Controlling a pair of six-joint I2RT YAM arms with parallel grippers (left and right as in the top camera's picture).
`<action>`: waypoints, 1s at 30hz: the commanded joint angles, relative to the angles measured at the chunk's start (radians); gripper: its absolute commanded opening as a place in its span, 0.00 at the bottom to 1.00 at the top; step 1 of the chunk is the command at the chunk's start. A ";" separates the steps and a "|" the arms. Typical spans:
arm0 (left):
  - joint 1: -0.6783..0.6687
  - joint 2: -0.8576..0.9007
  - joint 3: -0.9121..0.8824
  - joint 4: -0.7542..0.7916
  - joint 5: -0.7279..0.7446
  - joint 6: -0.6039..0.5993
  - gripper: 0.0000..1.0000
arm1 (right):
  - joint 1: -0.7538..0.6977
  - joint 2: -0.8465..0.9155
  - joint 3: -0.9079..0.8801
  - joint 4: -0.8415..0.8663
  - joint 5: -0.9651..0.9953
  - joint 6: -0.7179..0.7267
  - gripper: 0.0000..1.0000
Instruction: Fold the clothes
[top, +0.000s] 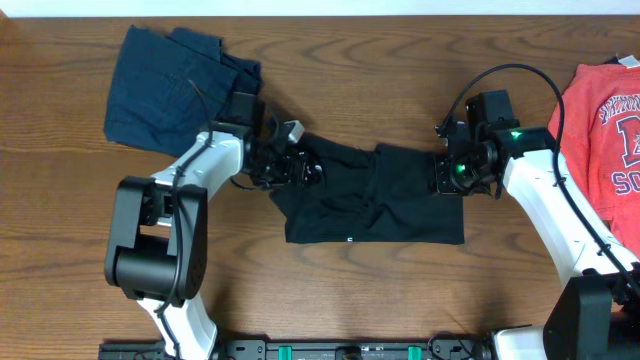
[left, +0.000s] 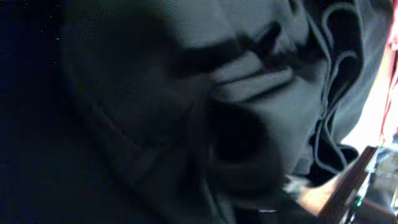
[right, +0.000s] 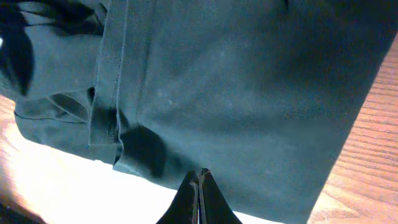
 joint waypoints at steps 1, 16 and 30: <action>-0.018 0.020 -0.005 -0.011 0.027 0.011 0.19 | -0.004 -0.006 0.009 -0.002 0.000 0.011 0.01; -0.079 -0.204 0.294 -0.483 -0.353 -0.030 0.06 | -0.004 -0.006 0.009 0.015 0.034 0.008 0.01; -0.385 -0.173 0.418 -0.481 -0.548 -0.121 0.06 | -0.022 -0.006 0.009 0.006 0.097 0.009 0.02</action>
